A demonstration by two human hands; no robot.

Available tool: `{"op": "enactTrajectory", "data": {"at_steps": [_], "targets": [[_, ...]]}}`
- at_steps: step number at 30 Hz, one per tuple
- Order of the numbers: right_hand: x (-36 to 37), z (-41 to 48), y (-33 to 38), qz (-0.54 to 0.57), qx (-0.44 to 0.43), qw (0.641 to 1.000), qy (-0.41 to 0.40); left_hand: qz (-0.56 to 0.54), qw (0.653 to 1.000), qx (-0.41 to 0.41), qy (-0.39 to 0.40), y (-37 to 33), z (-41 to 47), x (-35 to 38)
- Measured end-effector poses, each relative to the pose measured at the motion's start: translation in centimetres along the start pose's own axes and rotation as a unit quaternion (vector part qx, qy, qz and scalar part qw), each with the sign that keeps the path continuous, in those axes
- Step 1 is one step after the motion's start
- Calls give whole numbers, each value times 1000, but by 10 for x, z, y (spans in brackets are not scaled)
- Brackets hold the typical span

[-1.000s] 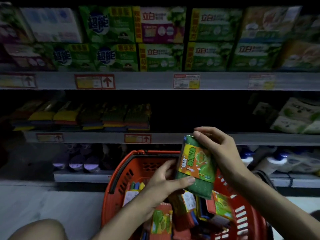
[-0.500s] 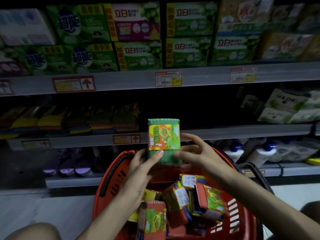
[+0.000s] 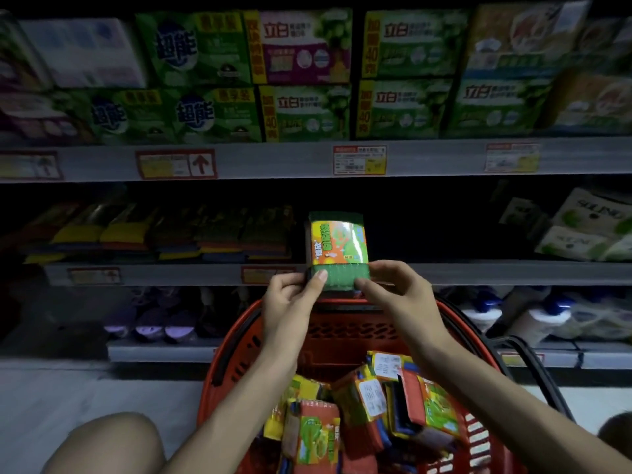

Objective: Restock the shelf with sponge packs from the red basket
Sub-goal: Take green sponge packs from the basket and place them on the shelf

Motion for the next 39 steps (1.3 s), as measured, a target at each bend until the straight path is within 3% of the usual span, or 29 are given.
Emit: {"op": "enactTrajectory", "data": {"at_steps": [7, 18, 24, 32, 39], "targets": [[26, 14, 0, 50, -23, 998, 16, 17, 996, 54, -73, -4, 29, -2], [50, 29, -8, 8, -31, 999, 40, -10, 988, 30, -154, 11, 53, -11], [58, 35, -4, 8, -32, 999, 41, -21, 986, 33, -162, 9, 60, -8], [62, 42, 1, -1, -28, 998, 63, 75, 986, 70, -132, 11, 53, 4], [60, 47, 1, 3, -5, 998, 56, 85, 987, 62, -122, 14, 53, 10]]}}
Point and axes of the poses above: each hand's wrist, its own z-axis towards the middle knuckle, its own x-axis out of the palm, y = z × x, the point moved 8 cm from there along z, towards the middle knuckle, and after that the axes turned 11 degrees about x, right-handed, at the moved point
